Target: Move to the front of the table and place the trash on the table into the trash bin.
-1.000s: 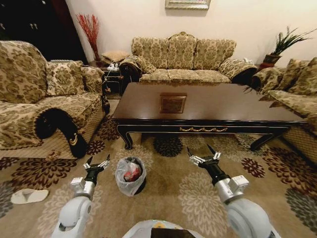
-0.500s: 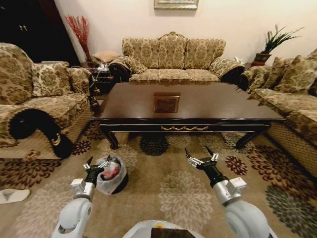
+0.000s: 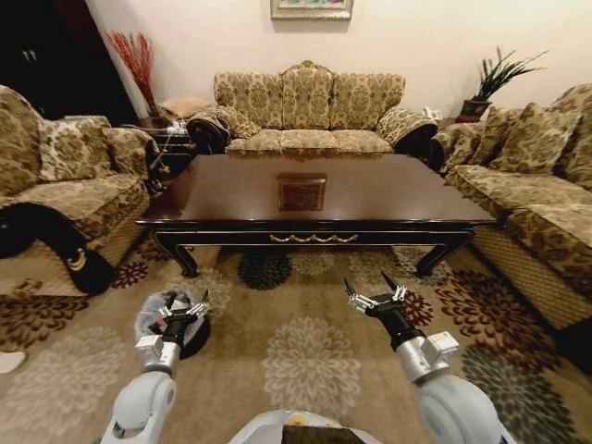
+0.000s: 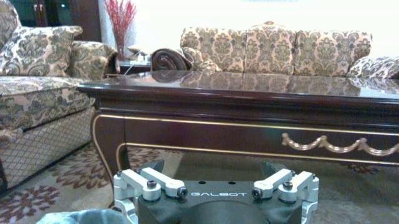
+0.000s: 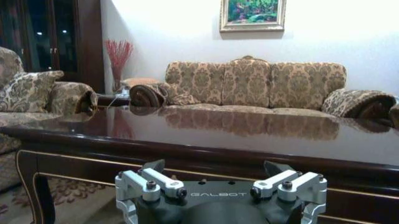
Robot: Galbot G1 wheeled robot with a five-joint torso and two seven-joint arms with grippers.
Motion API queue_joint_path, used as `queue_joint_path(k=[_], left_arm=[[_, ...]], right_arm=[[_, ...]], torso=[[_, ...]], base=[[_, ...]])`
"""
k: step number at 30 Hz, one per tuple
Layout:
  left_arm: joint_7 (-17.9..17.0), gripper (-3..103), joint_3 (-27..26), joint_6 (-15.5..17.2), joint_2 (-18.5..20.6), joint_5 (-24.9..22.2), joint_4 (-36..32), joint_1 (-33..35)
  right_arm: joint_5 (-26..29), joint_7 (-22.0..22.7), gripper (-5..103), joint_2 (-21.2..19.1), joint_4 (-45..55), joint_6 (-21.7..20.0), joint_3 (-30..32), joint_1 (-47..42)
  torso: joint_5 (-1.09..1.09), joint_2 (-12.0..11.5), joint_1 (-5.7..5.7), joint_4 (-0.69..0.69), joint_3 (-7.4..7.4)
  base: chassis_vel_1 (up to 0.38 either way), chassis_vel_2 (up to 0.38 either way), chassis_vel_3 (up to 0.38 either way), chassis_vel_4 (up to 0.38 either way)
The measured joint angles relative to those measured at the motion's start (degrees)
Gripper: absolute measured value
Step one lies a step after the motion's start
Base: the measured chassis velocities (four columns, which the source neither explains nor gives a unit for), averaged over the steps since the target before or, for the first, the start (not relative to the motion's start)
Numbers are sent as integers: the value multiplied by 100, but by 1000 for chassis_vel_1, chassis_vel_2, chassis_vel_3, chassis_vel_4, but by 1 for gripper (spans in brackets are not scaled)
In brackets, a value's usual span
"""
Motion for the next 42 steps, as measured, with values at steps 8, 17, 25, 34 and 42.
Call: queue_joint_path(k=[8,17,25,34,42], left_arm=[[-1,100,36,-81,-29,21,22,4],[0,100,62,-154,-18,36,64,7],[-14,100,140,-161,-28,-14,-5,-16],[-195,100,275,106,-108,-355,-911,299],[-295,100,340,383,-306,-301,-1718,508]], right_arm=[[-16,-3,100,9,-19,143,-23,1],[-17,-5,100,1,-42,176,-31,11],[-12,90,100,-24,-48,122,37,41],[-216,451,100,97,-156,19,664,-165],[-172,68,100,631,-165,177,1741,-587]], torso=[[-12,1,-1,-1,-1],[-4,1,2,-1,1],[-3,0,2,-1,1],[-3,0,2,-1,1],[-3,1,2,-2,1]], base=[[-197,-191,197,194],[-84,-60,77,58],[0,0,0,0],[0,0,0,0],[0,0,0,0]])
